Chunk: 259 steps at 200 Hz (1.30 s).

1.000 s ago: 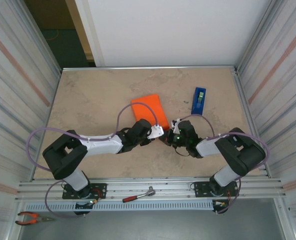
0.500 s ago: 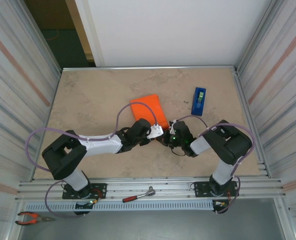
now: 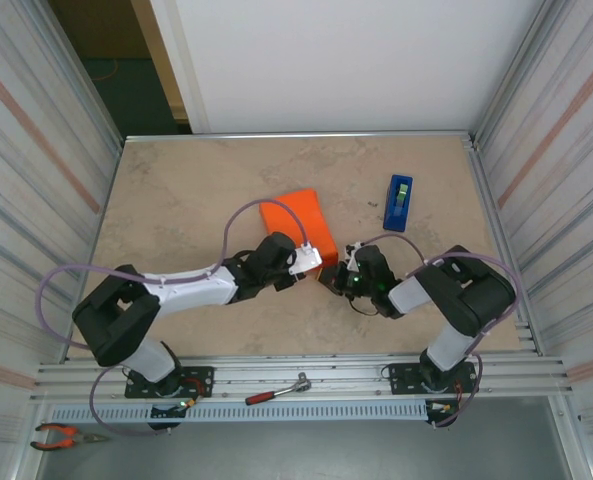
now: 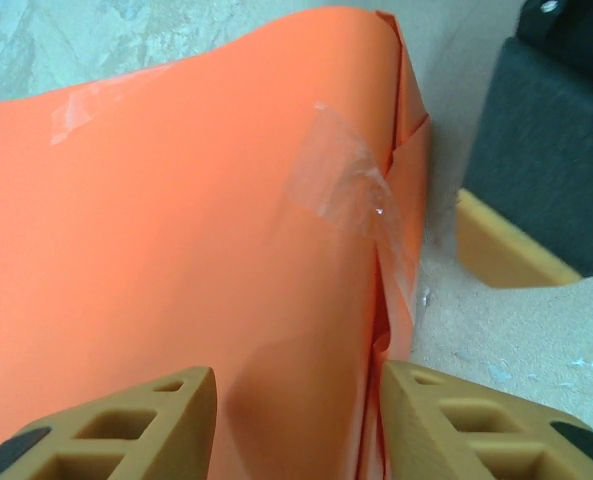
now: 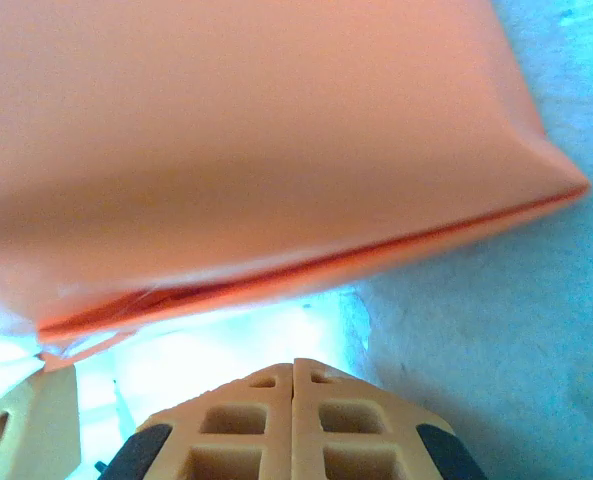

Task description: Wrap the gift box in paper

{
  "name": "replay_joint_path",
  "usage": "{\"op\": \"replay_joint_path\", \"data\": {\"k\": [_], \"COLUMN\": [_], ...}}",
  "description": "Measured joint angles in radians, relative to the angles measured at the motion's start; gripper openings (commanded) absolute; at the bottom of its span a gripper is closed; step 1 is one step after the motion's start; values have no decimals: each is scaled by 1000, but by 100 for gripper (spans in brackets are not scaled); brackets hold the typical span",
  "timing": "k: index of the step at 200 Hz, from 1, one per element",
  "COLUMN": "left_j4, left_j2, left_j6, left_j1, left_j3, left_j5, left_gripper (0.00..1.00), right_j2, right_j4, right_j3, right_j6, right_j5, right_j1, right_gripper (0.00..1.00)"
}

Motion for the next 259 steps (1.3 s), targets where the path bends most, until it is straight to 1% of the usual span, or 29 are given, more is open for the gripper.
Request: {"op": "replay_joint_path", "data": {"k": [35, 71, 104, 143, 164, 259], "left_j4": [-12, -12, -10, 3, 17, 19], "left_j2": [-48, -70, -124, -171, -179, -181], "left_j6": [-26, -43, -70, -113, -133, -155], "left_j1": [18, 25, 73, 149, 176, 183], "left_j3": [0, 0, 0, 0, -1, -16], "left_j5": [28, 40, 57, 67, 70, 70], "left_gripper": [46, 47, 47, 48, 48, 48], "right_j2": [-108, -224, -276, -264, -237, -93], "right_j4": [-83, -235, -332, -383, -389, -388], "right_j3": [1, 60, 132, 190, 216, 297], "right_j6": [-20, -67, -109, -134, -135, -135], "right_j5": [-14, -29, -36, -58, -62, -85], "right_j1": [-4, -8, -37, -61, -61, -87], "right_gripper": [0, 0, 0, 0, 0, 0]}}
